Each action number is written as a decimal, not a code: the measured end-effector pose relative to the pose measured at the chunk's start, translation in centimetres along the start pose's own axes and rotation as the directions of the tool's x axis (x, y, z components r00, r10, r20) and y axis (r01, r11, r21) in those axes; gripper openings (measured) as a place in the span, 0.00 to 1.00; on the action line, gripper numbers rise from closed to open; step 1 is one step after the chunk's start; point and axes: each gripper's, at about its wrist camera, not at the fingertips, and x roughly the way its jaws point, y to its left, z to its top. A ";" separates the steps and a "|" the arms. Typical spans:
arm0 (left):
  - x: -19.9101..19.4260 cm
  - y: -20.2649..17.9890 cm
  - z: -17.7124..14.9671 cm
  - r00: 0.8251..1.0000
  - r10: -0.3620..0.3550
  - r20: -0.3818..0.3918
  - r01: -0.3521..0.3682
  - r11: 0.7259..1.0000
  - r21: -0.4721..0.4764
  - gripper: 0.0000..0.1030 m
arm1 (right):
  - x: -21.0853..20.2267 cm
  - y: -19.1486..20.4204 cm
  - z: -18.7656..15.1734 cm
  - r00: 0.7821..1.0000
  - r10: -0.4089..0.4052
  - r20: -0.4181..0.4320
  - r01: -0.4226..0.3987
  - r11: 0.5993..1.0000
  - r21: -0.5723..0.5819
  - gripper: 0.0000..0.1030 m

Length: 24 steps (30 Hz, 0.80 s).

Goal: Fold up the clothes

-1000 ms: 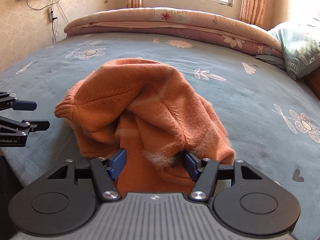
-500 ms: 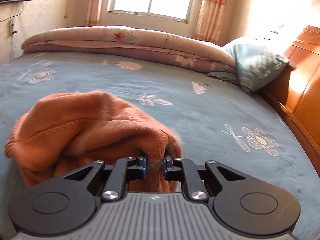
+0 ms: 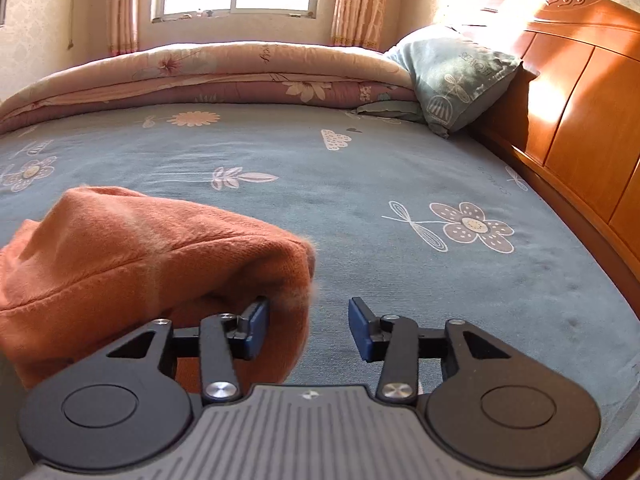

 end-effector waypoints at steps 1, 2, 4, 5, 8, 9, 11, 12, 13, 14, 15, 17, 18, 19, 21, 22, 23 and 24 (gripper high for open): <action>0.0 0.0 0.0 1.000 -0.002 0.001 0.002 1.000 0.000 0.59 | -0.8 0.1 -0.2 1.000 0.013 0.013 -0.013 1.000 -0.009 0.56; 0.0 -0.1 0.0 1.000 -0.004 0.003 0.004 1.000 0.000 0.60 | -1.8 0.5 -0.2 0.999 0.026 0.041 -0.025 0.999 -0.042 0.57; -0.1 -0.4 0.1 1.000 -0.010 0.006 0.010 1.000 0.002 0.60 | -3.7 1.6 -0.3 0.994 0.056 0.099 -0.043 0.991 -0.126 0.57; -0.2 -0.5 0.0 1.000 -0.014 0.008 0.014 1.000 0.004 0.60 | -4.5 2.4 -0.4 0.989 0.079 0.128 -0.055 0.982 -0.182 0.59; -0.5 -0.7 -0.1 1.000 -0.023 0.012 0.023 1.000 0.011 0.60 | -6.1 5.4 -0.7 0.967 0.189 0.172 -0.116 0.923 -0.367 0.66; -0.6 -0.7 -0.2 1.000 -0.024 0.013 0.024 1.000 0.011 0.60 | -6.2 6.5 -0.9 0.961 0.222 0.166 -0.133 0.895 -0.426 0.67; -0.8 -0.7 -0.3 1.000 -0.027 0.016 0.027 1.000 0.011 0.63 | -6.0 8.9 -1.5 0.953 0.269 0.143 -0.155 0.831 -0.534 0.67; -0.9 -0.6 -0.4 1.000 -0.025 0.015 0.025 1.000 0.011 0.66 | -5.8 10.2 -2.0 0.948 0.287 0.135 -0.157 0.794 -0.587 0.67; -0.9 -0.4 -0.5 1.000 -0.023 0.014 0.023 1.000 0.012 0.67 | -5.4 11.5 -2.5 0.947 0.297 0.122 -0.155 0.756 -0.636 0.67; -1.0 -0.3 -0.6 1.000 -0.021 0.013 0.020 1.000 0.012 0.67 | -5.0 12.7 -3.0 0.946 0.305 0.108 -0.153 0.716 -0.682 0.67; -1.1 -0.1 -0.7 1.000 -0.017 0.013 0.017 1.000 0.008 0.67 | -4.6 14.0 -3.5 0.949 0.302 0.092 -0.148 0.683 -0.716 0.67; -1.2 0.4 -0.8 1.000 -0.012 0.014 0.012 1.000 -0.002 0.67 | -3.7 15.9 -4.3 0.953 0.293 0.076 -0.135 0.635 -0.760 0.67; -1.3 0.6 -0.9 1.000 -0.010 0.014 0.011 1.000 -0.008 0.67 | -3.2 16.7 -4.7 0.954 0.290 0.072 -0.127 0.612 -0.781 0.67; -1.3 0.8 -0.9 1.000 -0.008 0.013 0.009 1.000 -0.011 0.67 | -3.0 17.3 -5.1 0.954 0.290 0.069 -0.121 0.587 -0.801 0.67; -1.4 1.2 -1.1 1.000 -0.004 0.010 0.004 1.000 -0.014 0.67 | -2.7 18.5 -5.9 0.955 0.291 0.062 -0.108 0.535 -0.838 0.67; -1.3 1.4 -1.2 1.000 -0.001 0.009 0.001 1.000 -0.015 0.67 | -2.6 19.0 -6.3 0.955 0.290 0.064 -0.096 0.506 -0.857 0.68; -1.2 1.5 -1.3 1.000 0.002 0.007 -0.002 1.000 -0.015 0.67 | -2.5 19.5 -6.8 0.954 0.290 0.075 -0.075 0.475 -0.877 0.68; -1.2 1.6 -1.4 1.000 0.004 0.004 -0.004 1.000 -0.015 0.67 | -2.5 19.9 -7.3 0.953 0.286 0.099 -0.042 0.449 -0.893 0.67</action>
